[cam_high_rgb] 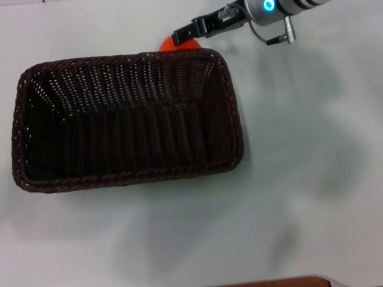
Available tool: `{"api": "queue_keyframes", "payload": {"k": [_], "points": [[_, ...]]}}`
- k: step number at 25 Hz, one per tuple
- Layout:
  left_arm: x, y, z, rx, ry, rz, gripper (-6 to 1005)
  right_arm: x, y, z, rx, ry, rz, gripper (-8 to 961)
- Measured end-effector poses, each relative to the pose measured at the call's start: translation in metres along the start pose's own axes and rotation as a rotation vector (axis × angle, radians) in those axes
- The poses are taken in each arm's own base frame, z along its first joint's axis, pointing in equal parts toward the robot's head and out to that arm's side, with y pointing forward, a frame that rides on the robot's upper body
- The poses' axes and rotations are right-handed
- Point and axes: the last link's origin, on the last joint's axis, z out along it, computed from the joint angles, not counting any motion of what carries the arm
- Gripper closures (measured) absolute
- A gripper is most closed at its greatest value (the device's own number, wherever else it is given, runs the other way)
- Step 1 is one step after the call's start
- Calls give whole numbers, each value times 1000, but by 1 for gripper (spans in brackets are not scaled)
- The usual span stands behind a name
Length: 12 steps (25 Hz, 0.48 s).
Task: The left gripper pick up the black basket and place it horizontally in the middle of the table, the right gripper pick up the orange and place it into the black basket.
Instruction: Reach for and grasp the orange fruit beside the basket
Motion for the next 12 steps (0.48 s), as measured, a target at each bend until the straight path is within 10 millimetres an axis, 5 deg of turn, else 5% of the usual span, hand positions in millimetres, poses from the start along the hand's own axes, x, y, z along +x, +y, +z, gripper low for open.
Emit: {"api": "queue_keyframes", "payload": {"k": [12], "points": [[0,-4,6,-1,7,-10,295,-9,-1,15,-46,4,-17,169]]}}
